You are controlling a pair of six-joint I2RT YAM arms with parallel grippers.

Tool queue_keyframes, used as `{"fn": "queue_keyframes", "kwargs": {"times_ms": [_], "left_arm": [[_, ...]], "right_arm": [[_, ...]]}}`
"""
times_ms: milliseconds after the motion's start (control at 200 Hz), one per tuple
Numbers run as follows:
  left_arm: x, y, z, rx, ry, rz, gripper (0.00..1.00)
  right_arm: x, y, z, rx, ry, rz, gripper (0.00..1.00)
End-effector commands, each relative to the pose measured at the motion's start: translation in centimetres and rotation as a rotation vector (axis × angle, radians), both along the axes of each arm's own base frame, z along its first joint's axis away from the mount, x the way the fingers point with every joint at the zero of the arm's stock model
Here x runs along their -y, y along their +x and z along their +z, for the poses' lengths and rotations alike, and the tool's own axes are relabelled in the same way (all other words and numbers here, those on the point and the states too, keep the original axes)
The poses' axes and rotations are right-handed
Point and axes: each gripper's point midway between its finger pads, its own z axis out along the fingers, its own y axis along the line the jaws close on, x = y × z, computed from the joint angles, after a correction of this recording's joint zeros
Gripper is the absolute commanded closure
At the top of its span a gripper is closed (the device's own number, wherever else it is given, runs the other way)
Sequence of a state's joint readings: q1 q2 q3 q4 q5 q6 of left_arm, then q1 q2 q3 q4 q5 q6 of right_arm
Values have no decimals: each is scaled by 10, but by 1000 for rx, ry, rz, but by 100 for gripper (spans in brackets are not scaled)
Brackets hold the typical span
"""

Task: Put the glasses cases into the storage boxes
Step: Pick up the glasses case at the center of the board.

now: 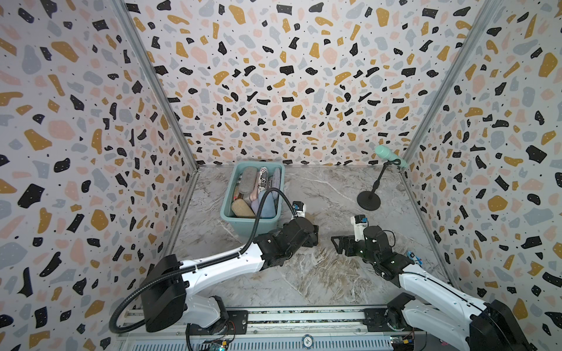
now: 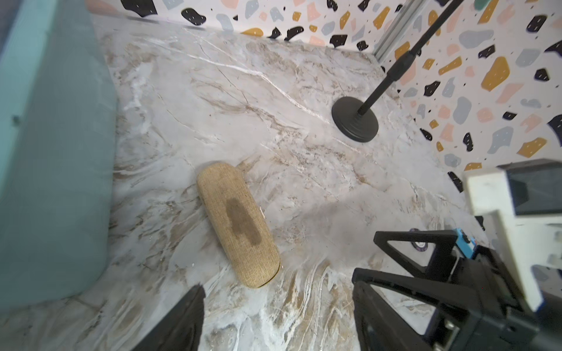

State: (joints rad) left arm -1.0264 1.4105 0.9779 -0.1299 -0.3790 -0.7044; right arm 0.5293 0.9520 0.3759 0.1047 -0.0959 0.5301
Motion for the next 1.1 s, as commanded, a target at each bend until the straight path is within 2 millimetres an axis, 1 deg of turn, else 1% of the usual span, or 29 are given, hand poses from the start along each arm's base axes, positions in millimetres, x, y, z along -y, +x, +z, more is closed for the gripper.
{"fn": "queue_keyframes", "kwargs": {"times_ms": [0, 135, 210, 360, 465, 506, 576, 616, 701, 746, 881, 966, 1096], "left_arm": [[12, 9, 13, 30, -44, 26, 20], [17, 15, -2, 8, -10, 49, 16], [12, 19, -12, -5, 12, 97, 15], [9, 22, -25, -16, -9, 151, 14], [10, 27, -39, -42, 60, 187, 11], [10, 29, -48, -58, 102, 198, 10], [15, 34, -56, -74, 149, 209, 7], [14, 36, -64, -81, 183, 224, 6], [13, 41, -73, -82, 233, 246, 4], [13, 42, -77, -92, 226, 276, 3], [17, 48, -90, -107, 252, 280, 3], [21, 50, -101, -140, 254, 270, 4], [16, 55, -117, -172, 221, 286, 8]], "right_arm": [[8, -2, -2, 11, -16, -26, 8], [13, -5, -7, 14, -30, -40, 6], [17, -5, -8, 20, -50, -49, 5], [22, -4, -6, 37, -57, -62, 3], [23, -4, -7, 42, -57, -66, 2], [23, -3, -6, 45, -58, -67, 2], [23, -3, -7, 44, -58, -65, 1], [23, -3, -7, 47, -58, -65, 1], [23, -4, -8, 46, -56, -60, 0], [23, -4, -9, 46, -59, -58, 0], [25, -5, -10, 48, -61, -63, 1], [25, -5, -10, 49, -58, -60, 1], [24, -6, -9, 52, -52, -55, 1]]}}
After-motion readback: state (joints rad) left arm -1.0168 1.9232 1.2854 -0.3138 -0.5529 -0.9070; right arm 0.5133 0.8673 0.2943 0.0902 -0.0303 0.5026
